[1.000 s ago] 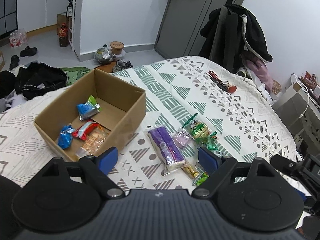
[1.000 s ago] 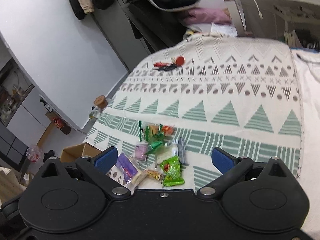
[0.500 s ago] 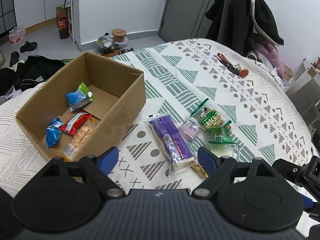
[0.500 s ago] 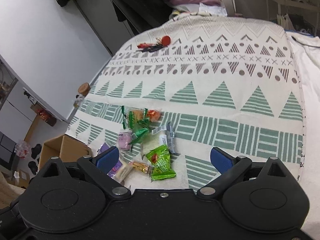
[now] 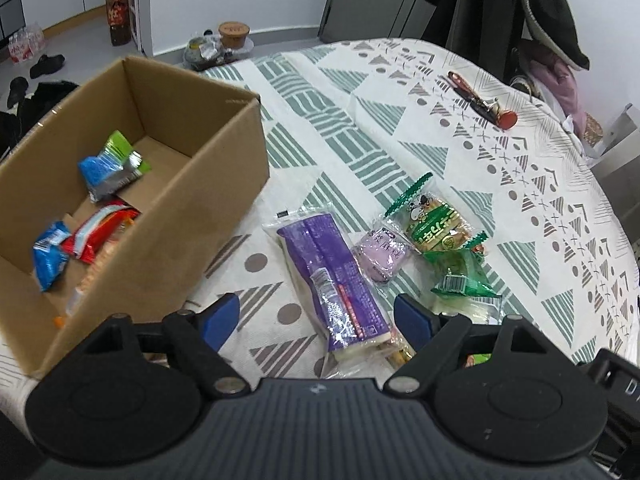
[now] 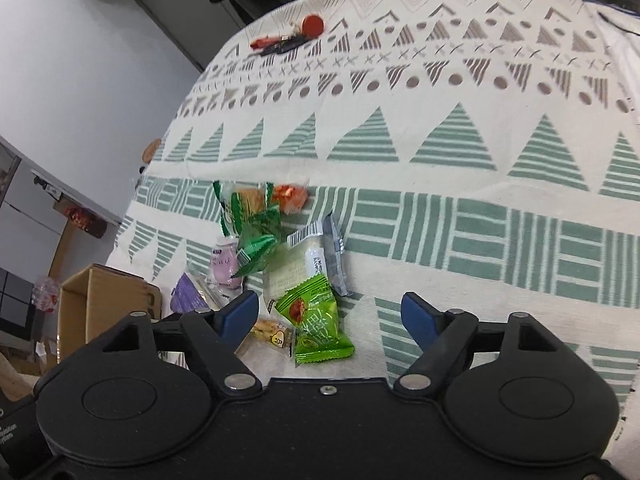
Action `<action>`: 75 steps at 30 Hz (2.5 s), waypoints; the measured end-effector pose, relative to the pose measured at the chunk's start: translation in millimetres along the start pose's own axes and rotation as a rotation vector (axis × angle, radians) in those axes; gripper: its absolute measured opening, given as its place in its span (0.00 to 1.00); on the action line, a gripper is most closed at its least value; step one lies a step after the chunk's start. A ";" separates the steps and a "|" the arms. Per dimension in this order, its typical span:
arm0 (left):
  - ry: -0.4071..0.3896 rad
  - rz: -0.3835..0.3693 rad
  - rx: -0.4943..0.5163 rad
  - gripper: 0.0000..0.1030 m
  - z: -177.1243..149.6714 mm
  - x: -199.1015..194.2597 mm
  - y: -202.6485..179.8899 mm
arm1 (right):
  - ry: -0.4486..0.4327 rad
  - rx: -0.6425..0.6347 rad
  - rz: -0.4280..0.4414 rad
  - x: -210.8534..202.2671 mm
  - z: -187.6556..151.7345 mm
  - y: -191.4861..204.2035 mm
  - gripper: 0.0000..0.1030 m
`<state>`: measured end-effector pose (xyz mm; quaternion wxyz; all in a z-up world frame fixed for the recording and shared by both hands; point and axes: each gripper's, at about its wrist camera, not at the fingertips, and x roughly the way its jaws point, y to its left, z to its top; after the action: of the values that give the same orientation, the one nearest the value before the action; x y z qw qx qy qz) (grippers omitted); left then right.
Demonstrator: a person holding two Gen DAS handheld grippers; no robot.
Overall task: Organize snacks
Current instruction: 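Move both tools back toward the remaining snacks, then grasp the purple packet with the left tool while the right tool grasps the green candy, then carry both held snacks over the cardboard box and open both tools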
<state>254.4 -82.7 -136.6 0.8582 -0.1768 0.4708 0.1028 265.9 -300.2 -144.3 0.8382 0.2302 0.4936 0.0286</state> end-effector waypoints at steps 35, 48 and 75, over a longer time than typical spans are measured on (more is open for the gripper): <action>0.013 0.023 -0.038 0.31 -11.3 -5.7 15.1 | 0.017 -0.100 -0.014 18.1 -13.4 17.5 0.26; -0.062 -0.023 -0.027 0.29 -17.7 -58.3 29.4 | -0.081 -0.118 0.098 -20.9 -16.1 43.6 0.25; -0.195 -0.086 -0.110 0.28 8.0 -130.3 91.9 | -0.148 -0.159 0.325 -56.4 -32.3 99.1 0.25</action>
<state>159.3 3.4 -41.6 0.8926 -0.2329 0.3706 0.1081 227.7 -215.7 -70.5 0.8721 0.2414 0.3833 0.1852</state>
